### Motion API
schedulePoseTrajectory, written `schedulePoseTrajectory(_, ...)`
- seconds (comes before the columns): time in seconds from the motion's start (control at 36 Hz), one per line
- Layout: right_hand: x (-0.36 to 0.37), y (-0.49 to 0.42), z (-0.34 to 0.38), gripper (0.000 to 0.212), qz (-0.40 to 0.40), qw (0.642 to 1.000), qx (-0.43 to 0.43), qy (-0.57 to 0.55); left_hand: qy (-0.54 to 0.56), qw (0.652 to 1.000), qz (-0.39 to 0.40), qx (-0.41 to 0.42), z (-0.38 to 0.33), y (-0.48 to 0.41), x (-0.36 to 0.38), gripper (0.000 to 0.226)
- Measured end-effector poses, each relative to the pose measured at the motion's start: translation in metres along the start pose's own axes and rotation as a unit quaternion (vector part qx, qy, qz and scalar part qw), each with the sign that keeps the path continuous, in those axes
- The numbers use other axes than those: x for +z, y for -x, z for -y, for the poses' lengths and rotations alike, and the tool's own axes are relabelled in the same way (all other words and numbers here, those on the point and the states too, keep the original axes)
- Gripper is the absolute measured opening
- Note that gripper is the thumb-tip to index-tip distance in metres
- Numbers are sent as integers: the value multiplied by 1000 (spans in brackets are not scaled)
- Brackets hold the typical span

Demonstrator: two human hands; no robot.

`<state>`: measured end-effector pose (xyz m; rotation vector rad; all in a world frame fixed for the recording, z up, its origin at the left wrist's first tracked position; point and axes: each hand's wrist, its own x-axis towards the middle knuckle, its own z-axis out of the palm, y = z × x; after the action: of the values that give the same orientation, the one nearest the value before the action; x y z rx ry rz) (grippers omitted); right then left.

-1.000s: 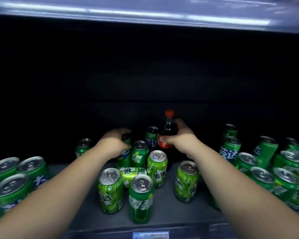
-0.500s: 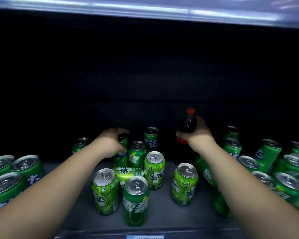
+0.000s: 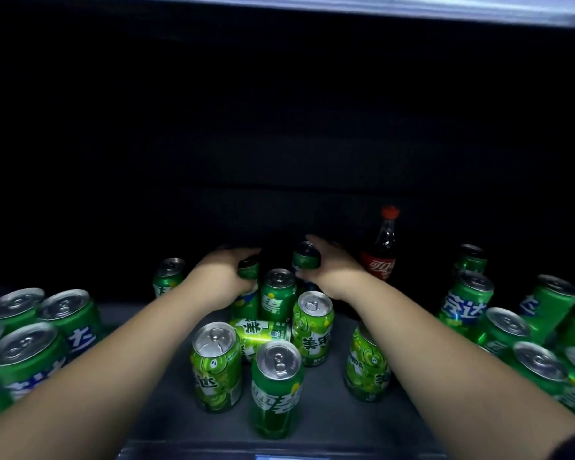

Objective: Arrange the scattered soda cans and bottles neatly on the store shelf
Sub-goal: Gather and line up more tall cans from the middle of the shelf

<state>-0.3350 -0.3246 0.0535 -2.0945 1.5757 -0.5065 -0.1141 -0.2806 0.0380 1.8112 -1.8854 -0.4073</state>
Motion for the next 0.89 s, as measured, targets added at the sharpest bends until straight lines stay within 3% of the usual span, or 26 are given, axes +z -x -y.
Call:
schedulePoseTrajectory(0.33, -3, 13, -1, 60, -63, 995, -24, -68, 41, 997, -44, 41, 4, 11, -6, 66)
schedulePoseTrajectory(0.61, -32, 49, 46, 65, -190, 950, -203, -140, -23, 983, -142, 118, -9, 50, -84, 65)
schedulePoseTrajectory(0.78, -20, 75, 107, 63, -192, 925, -277, -177, 13, 985, -143, 91, 2, 84, -138, 65)
schedulePoseTrajectory(0.89, 6, 87, 137, 62, -136, 929, -276, -203, 30, 992, -109, 62, 20, 103, -155, 60)
